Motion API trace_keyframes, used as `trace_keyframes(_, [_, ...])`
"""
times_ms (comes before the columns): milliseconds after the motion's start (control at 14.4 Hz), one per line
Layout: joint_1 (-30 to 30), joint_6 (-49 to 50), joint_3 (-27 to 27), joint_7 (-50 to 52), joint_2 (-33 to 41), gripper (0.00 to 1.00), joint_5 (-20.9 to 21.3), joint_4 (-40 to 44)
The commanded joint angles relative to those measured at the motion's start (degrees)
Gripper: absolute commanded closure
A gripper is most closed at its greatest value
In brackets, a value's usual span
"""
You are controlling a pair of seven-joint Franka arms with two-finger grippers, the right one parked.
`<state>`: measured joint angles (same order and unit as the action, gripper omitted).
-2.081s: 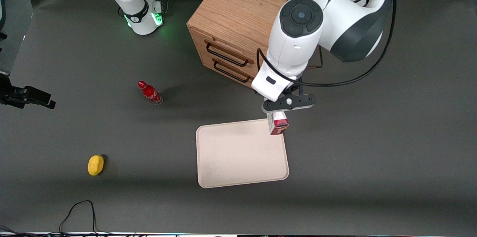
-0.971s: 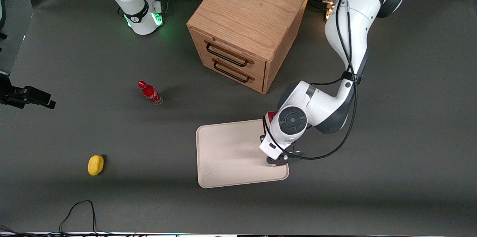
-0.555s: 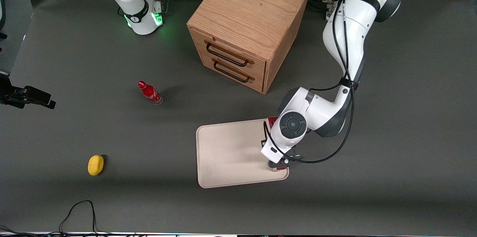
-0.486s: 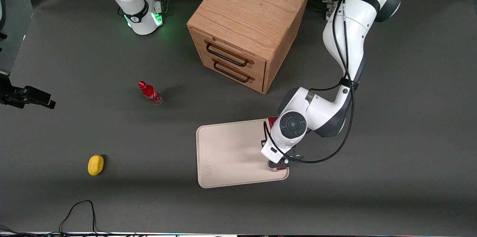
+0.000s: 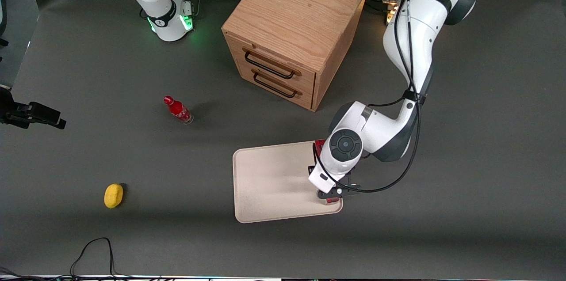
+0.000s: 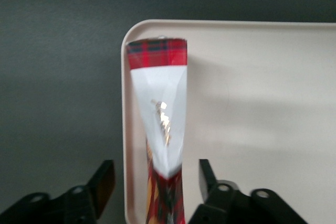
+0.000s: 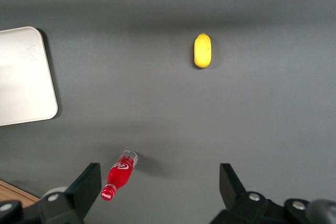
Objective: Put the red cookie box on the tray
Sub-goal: 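Lower the cookie box onto the tray and open the left gripper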
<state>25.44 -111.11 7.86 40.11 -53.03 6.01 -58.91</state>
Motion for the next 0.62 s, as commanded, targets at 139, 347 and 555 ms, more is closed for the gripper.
trace_keyframes(139, [1.28, 13.35, -0.12, 2.41, 11.43, 0.00, 0.49, -0.51])
trace_keyframes(347, [2.34, 21.35, -0.12, 2.52, 19.69, 0.00, 0.49, -2.26])
trace_keyframes(555, [1.46, 24.62, -0.12, 2.25, 28.56, 0.00, 0.49, -8.65])
